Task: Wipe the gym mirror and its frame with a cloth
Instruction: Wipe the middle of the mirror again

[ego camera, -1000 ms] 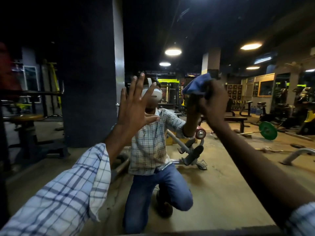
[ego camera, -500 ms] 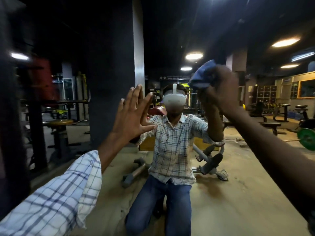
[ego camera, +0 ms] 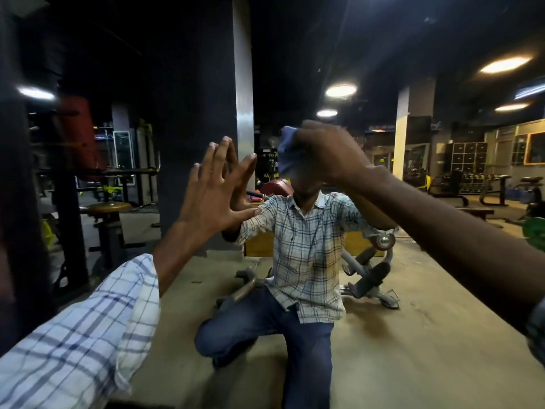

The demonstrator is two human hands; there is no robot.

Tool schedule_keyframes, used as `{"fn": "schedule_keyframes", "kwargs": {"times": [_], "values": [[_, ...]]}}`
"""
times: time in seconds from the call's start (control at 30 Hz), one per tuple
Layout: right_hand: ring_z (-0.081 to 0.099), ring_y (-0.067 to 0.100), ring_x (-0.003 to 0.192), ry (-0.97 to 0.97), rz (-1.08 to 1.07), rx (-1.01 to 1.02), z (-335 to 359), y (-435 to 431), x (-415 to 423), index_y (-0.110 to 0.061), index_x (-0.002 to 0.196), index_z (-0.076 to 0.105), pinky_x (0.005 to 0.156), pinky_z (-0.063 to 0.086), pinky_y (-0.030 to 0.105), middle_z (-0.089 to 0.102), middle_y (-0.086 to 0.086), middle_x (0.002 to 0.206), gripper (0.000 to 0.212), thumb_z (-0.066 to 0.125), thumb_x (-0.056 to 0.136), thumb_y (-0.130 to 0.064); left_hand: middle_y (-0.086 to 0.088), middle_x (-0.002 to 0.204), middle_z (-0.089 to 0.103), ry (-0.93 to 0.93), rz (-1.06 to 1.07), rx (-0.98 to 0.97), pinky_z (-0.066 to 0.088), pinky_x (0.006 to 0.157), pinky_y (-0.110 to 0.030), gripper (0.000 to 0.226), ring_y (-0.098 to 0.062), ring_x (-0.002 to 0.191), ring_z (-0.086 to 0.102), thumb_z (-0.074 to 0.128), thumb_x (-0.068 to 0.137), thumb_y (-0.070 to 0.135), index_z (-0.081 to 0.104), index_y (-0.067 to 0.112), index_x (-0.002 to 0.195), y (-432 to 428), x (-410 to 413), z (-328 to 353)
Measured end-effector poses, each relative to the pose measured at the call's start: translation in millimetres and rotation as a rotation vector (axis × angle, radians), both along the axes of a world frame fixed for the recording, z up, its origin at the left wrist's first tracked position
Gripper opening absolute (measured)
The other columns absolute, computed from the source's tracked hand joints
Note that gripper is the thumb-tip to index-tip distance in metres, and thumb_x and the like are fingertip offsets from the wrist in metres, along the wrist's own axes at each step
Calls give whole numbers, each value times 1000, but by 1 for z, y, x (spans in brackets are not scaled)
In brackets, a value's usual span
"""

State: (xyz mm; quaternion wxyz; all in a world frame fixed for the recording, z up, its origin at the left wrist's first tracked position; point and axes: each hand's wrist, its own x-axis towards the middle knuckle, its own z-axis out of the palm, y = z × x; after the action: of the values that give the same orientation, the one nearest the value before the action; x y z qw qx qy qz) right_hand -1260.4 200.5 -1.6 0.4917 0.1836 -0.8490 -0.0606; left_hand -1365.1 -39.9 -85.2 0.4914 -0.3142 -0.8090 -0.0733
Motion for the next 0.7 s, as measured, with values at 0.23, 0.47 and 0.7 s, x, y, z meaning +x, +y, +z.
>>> {"fn": "schedule_keyframes", "kwargs": {"times": [0.23, 0.47, 0.7], "values": [[55, -10, 80, 493, 192, -479, -3, -22, -5, -14, 102, 73, 75, 48, 14, 63, -6, 94, 18, 71, 85, -12, -12, 173, -14, 17, -22, -22, 21, 121, -66, 117, -34, 160, -3, 57, 74, 86, 4, 38, 165, -20, -17, 2], [55, 9, 85, 317, 66, -259, -18, -31, -7, -20, 107, 71, 73, 51, 29, 60, -7, 97, 23, 74, 84, -18, -12, 172, -15, 10, -56, -16, 19, 122, -66, 119, -33, 160, -6, 64, 73, 85, 6, 38, 165, -45, -33, 1], [66, 17, 91, 6, -20, -141, -90, -63, -42, -19, 112, 68, 80, 58, 34, 67, 1, 108, 31, 72, 82, -25, -14, 173, -10, 26, -91, 35, 20, 123, -62, 115, -34, 160, -2, 64, 75, 83, 11, 35, 166, -72, -52, -15]]}}
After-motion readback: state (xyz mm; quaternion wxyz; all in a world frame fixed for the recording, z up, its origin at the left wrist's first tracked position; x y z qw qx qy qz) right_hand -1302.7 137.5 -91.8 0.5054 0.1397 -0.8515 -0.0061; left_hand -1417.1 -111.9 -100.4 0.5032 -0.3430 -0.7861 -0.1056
